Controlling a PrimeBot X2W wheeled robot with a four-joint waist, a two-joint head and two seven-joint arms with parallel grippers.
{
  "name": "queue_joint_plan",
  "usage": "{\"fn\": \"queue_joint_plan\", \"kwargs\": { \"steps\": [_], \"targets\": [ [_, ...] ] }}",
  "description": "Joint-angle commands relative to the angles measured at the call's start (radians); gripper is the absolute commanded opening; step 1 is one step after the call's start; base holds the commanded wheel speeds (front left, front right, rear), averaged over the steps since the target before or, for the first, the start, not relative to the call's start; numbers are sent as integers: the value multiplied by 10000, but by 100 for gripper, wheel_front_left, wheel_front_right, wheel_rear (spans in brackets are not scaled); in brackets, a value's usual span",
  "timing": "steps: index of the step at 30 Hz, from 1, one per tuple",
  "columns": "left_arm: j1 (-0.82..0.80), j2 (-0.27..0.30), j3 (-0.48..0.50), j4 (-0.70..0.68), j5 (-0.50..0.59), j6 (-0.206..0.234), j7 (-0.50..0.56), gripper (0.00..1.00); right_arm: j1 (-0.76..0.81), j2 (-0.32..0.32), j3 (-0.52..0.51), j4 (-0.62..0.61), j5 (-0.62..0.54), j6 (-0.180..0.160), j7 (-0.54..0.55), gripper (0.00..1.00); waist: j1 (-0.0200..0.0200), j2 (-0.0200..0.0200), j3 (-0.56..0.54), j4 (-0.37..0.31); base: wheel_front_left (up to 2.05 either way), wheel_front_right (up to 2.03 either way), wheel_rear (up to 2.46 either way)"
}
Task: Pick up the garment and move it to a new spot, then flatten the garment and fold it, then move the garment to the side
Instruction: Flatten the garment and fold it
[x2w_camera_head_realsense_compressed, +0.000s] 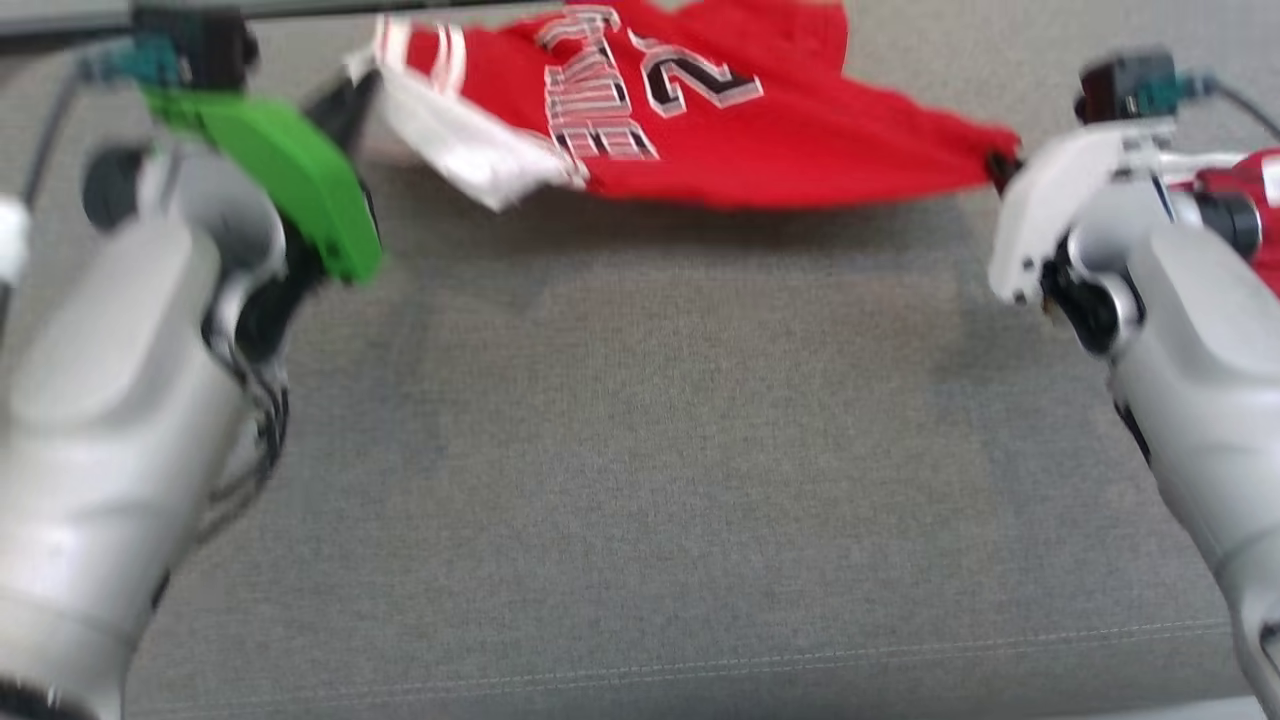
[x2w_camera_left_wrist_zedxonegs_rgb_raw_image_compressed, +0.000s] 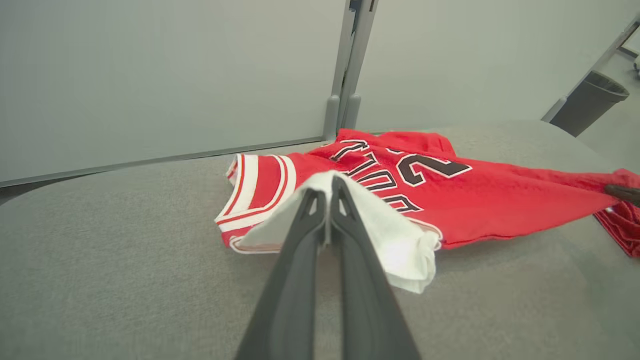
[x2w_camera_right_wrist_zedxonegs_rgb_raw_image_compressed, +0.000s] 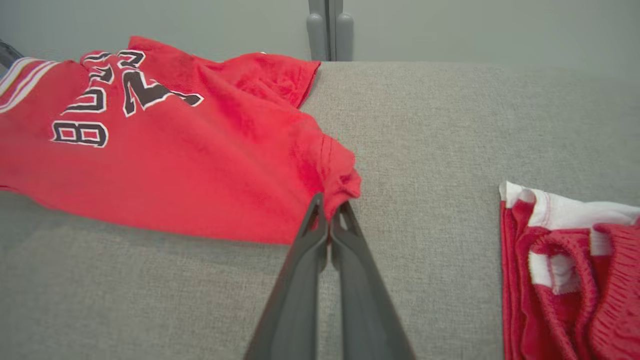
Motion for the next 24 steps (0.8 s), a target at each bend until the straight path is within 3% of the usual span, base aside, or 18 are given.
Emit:
{"fn": "queue_joint_plan", "kwargs": {
  "steps": [1, 10, 11, 13, 14, 19, 24],
  "targets": [
    [1291, 444, 62, -1028, -312, 381, 167, 0, 1037, -386, 222, -587, 645, -4, 110, 0, 1, 0, -1431, 205, 0, 0, 0],
    [6394, 2844, 170, -7269, -1308, 3121, 1026, 0, 4236, -1708, 471, -3284, 2274, -4, 537, 0, 1, 0, -2358, 381, 0, 0, 0],
    [6394, 2844, 170, -7269, -1308, 3121, 1026, 0, 4236, -1708, 471, -3284, 2274, -4, 537, 0, 1, 0, -2358, 381, 0, 0, 0],
    [7593, 3543, 167, -8848, -1433, 3903, 1145, 0, 5110, -1970, 352, -4079, 2477, -4, 778, 0, 1, 0, -2504, 434, 0, 0, 0],
    [7593, 3543, 167, -8848, -1433, 3903, 1145, 0, 5110, -1970, 352, -4079, 2477, -4, 778, 0, 1, 0, -2504, 434, 0, 0, 0],
    [9193, 4292, 69, -10536, -1652, 4799, 1123, 0, 6460, -2193, 5, -5290, 2458, -3, 1241, 0, 1, 0, -2634, 440, 0, 0, 0],
    [10205, 4416, -138, -11376, -1723, 5214, 887, 0, 7790, -2067, -607, -6170, 2166, -3, 1734, 0, 1, 0, -2659, 429, 0, 0, 0]
  ]
}}
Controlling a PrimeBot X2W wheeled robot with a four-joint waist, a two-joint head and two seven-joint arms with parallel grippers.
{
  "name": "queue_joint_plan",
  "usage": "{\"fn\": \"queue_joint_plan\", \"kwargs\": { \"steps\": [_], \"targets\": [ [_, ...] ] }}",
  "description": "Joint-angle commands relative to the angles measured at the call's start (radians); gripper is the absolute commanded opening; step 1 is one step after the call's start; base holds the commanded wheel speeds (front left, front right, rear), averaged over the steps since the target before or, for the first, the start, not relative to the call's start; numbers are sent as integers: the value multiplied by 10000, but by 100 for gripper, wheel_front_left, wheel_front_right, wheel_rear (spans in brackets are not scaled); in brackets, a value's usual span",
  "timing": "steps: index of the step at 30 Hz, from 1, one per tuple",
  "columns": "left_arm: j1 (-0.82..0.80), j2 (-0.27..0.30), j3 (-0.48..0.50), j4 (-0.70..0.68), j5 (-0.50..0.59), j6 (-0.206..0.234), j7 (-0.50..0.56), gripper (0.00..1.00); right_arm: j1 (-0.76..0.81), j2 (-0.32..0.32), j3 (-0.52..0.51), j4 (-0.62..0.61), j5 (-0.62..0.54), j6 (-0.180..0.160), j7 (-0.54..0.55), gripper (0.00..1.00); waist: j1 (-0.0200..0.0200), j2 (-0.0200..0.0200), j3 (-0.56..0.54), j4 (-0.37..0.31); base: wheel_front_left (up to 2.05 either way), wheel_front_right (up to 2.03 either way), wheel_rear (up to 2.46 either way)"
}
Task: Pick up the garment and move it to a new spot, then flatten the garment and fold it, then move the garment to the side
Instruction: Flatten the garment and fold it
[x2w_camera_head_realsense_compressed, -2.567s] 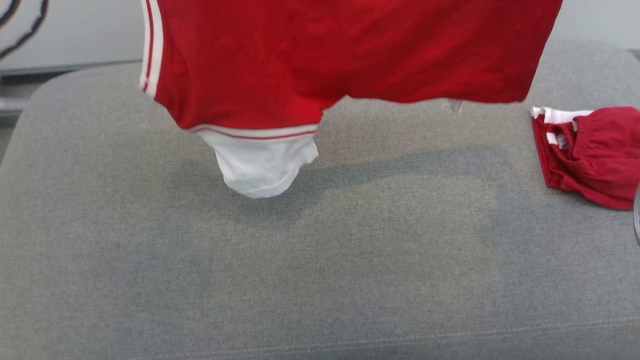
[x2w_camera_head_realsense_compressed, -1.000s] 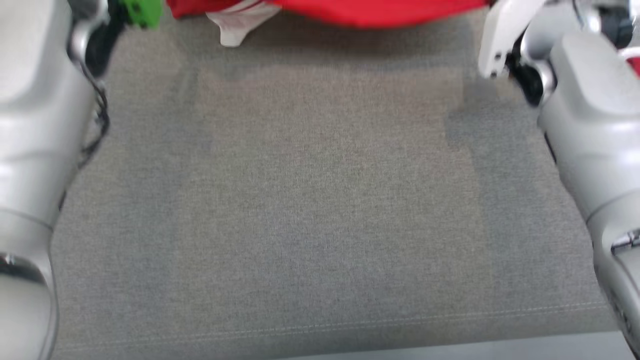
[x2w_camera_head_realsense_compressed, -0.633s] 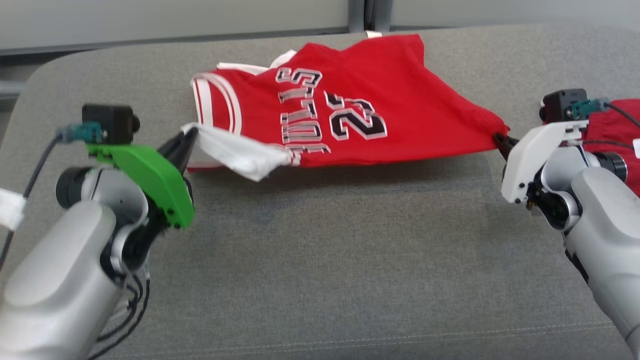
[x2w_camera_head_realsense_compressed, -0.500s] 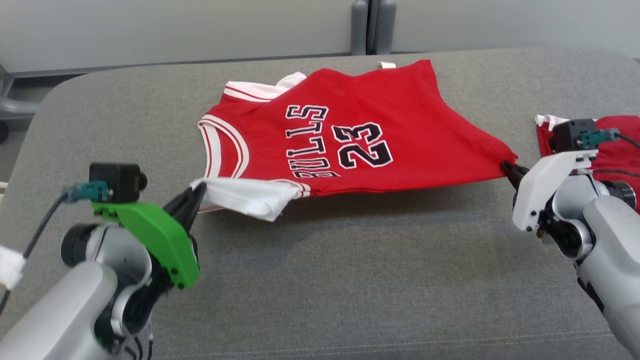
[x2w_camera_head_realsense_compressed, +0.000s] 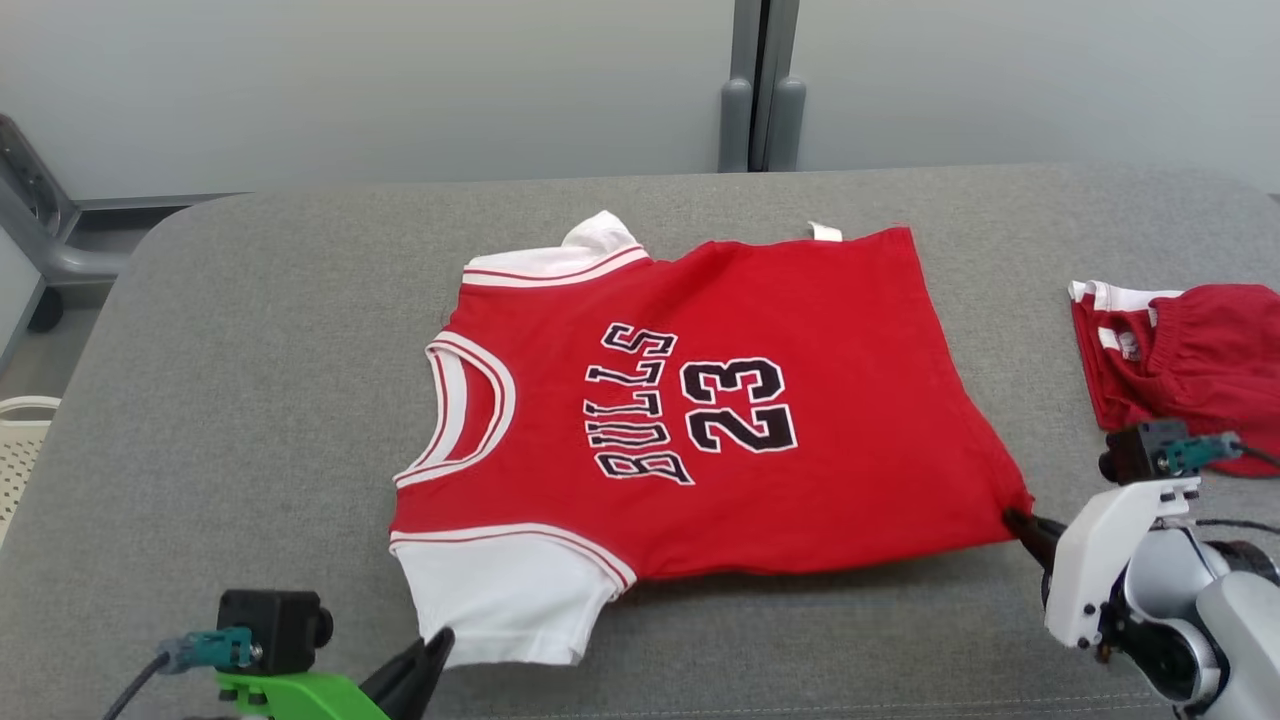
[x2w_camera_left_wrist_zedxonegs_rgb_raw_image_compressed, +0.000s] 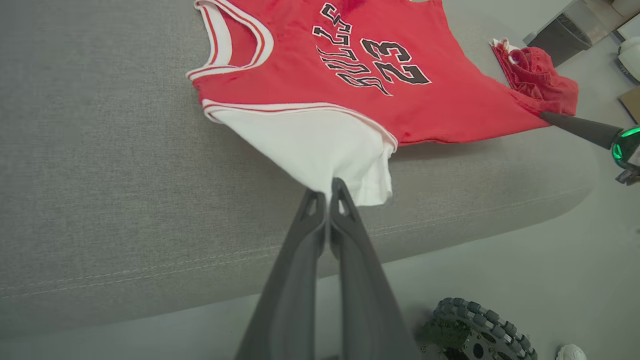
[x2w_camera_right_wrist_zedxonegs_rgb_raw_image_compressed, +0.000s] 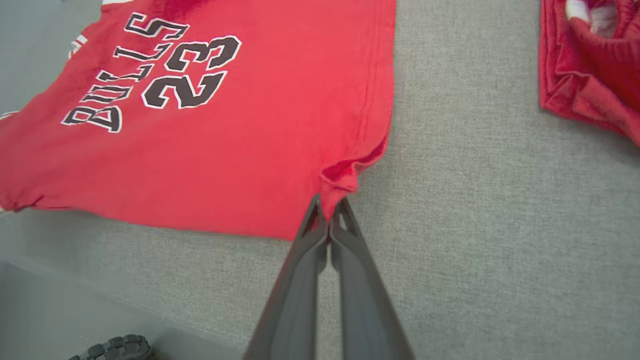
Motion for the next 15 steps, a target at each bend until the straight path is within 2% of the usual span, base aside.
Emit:
{"fn": "queue_joint_plan", "kwargs": {
  "steps": [1, 15],
  "targets": [
    [252, 45, -82, -105, 13, 88, -42, 0, 433, 85, -173, -215, -164, -1, 191, 0, 1, -1, 13, -7, 0, 0, 0],
    [843, -98, -465, -42, -108, 344, 72, 0, 2606, 931, -1975, -2266, -1217, -1, 2339, 0, 1, -1, 256, -252, 0, 0, 0]
  ]
}}
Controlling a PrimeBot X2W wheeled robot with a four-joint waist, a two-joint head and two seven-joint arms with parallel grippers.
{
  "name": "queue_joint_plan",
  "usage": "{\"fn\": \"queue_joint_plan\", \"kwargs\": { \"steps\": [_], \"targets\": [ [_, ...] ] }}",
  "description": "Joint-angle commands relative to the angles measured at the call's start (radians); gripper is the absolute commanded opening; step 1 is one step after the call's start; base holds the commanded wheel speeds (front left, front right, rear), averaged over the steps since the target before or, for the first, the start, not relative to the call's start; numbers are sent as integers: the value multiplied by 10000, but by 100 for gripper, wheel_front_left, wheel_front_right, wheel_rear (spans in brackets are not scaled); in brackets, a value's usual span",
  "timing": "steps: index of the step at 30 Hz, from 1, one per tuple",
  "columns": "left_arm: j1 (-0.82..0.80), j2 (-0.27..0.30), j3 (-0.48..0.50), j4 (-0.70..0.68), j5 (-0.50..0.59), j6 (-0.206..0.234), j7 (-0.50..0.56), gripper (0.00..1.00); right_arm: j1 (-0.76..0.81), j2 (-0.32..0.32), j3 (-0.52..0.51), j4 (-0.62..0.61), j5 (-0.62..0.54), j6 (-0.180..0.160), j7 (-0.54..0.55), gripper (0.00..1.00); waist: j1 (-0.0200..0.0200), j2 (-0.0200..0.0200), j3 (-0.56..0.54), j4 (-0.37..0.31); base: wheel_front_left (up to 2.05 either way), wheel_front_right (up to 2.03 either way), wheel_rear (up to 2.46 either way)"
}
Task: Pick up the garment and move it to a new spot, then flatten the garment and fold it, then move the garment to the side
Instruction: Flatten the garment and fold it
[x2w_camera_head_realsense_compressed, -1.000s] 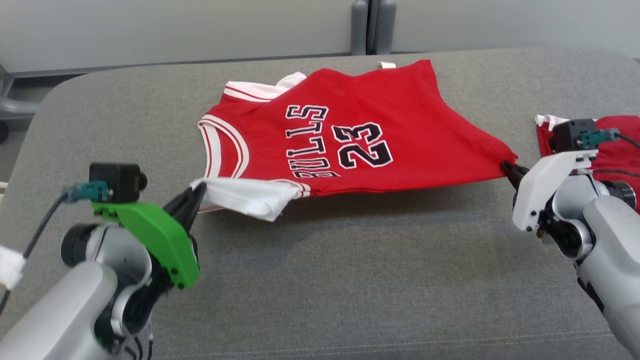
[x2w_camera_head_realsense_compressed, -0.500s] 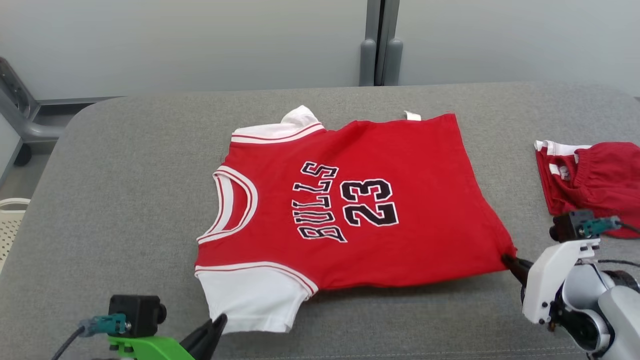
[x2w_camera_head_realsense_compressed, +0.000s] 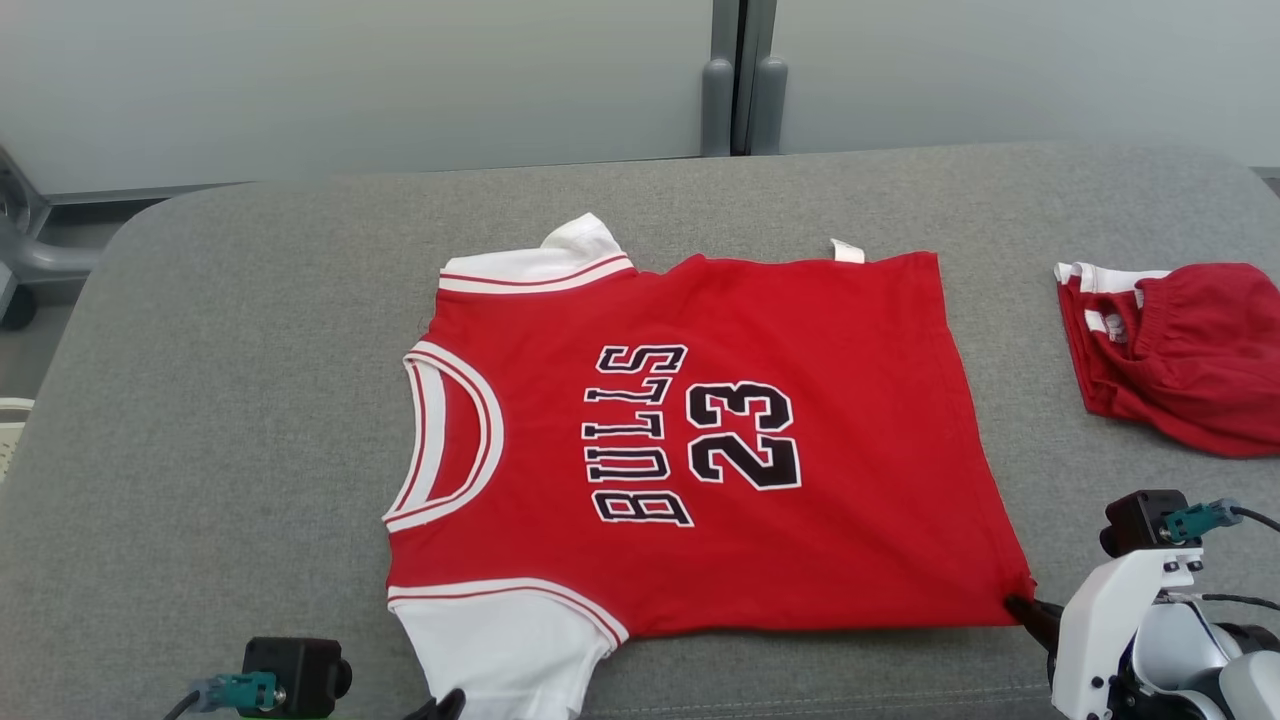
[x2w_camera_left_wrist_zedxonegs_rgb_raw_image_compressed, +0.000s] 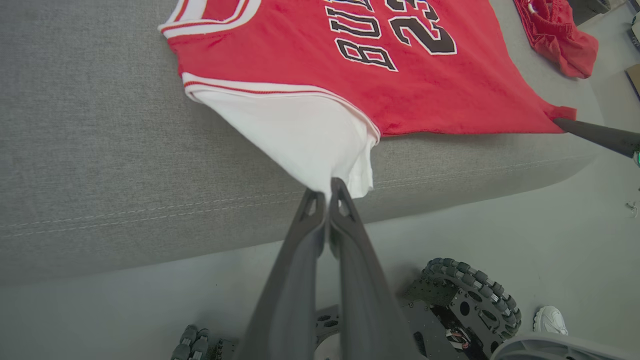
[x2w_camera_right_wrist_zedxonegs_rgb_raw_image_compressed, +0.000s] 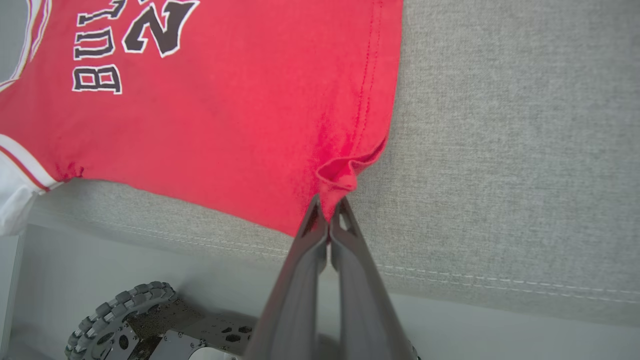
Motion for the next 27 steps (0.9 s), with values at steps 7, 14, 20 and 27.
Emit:
{"fn": "queue_joint_plan", "kwargs": {
  "steps": [7, 14, 20, 27],
  "targets": [
    [-487, -450, 45, 628, -207, 11, 280, 0, 200, 940, -994, -274, -387, -1, 896, 0, 1, 0, 65, -4, 0, 0, 0],
    [-1165, -1189, 600, 1491, -1112, 397, 790, 0, -385, 1716, -1799, 119, -684, -1, 1579, 0, 1, 0, 98, 28, 0, 0, 0],
    [-2034, -1519, 788, 2247, -1307, 495, 1232, 0, -1152, 2015, -2070, 454, -1159, -1, 2044, 0, 1, 0, 188, -53, 0, 0, 0],
    [-3683, -1985, 586, 3435, -957, 576, 1965, 0, -2608, 2099, -1932, 1185, -1957, -1, 2447, 0, 1, 0, 536, -258, 0, 0, 0]
  ]
}}
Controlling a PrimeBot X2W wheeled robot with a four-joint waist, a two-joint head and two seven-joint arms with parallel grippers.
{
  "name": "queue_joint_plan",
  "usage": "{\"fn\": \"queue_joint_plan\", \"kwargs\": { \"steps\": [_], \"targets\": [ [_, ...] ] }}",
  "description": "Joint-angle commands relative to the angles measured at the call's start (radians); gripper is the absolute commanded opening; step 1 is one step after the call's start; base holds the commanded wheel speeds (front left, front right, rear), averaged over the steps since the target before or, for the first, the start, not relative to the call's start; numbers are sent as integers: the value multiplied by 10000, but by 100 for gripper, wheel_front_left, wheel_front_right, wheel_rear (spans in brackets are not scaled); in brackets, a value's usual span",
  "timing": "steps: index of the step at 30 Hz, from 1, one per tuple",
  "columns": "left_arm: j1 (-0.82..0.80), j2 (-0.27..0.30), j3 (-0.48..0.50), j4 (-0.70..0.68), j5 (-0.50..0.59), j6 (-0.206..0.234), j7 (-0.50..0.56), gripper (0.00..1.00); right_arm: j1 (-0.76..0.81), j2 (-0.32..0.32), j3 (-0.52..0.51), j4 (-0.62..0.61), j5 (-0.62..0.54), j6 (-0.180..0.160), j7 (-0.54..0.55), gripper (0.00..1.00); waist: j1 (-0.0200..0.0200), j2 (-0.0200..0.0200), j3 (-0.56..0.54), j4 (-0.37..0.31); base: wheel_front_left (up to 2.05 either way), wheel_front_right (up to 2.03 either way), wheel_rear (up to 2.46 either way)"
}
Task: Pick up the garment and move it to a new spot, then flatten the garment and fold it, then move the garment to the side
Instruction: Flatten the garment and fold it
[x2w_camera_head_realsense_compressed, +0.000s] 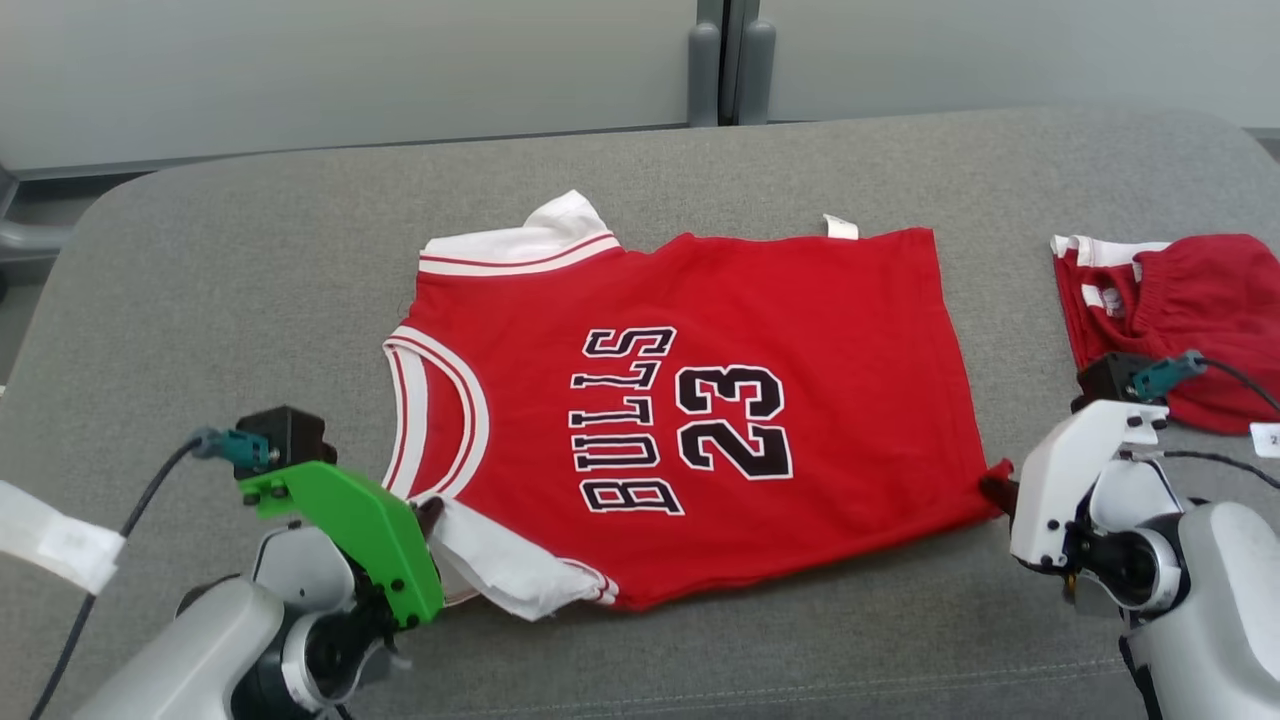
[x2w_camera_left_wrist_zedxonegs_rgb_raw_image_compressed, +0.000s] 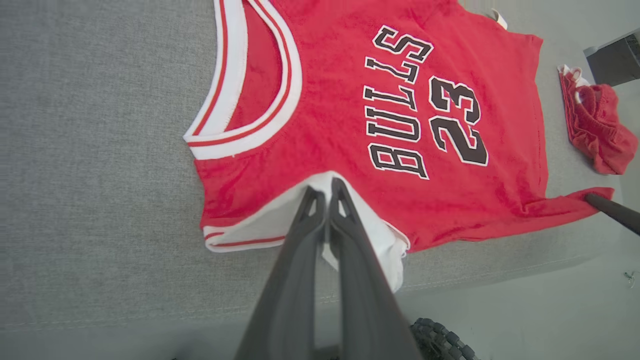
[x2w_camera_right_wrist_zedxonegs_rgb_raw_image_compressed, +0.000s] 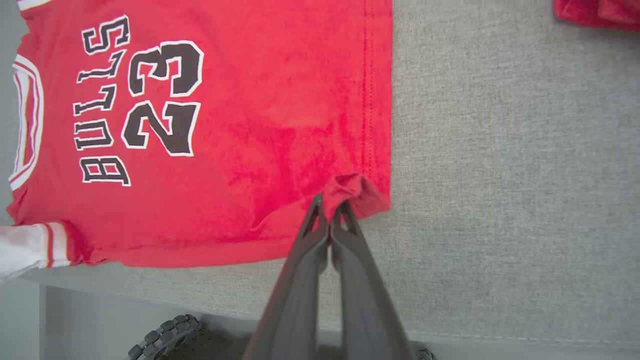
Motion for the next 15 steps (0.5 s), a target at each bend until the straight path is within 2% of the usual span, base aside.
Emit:
{"fn": "queue_joint_plan", "kwargs": {
  "steps": [1, 8, 15],
  "targets": [
    [-234, -68, 5, 187, 64, 91, 118, 0, -207, -3, 33, 125, -146, -1, 6, 0, 0, 0, 166, -107, 0, 0, 0],
    [-1545, -696, 376, 1793, -259, 462, 572, 0, -1602, 114, 333, 1259, -575, -1, -166, 0, 0, 0, 796, -413, 0, 0, 0],
    [-2525, -837, 107, 2882, 5, 297, 1090, 0, -2544, 111, 747, 2423, -549, -1, -448, 0, 0, 0, 1197, -668, 0, 0, 0]
  ]
}}
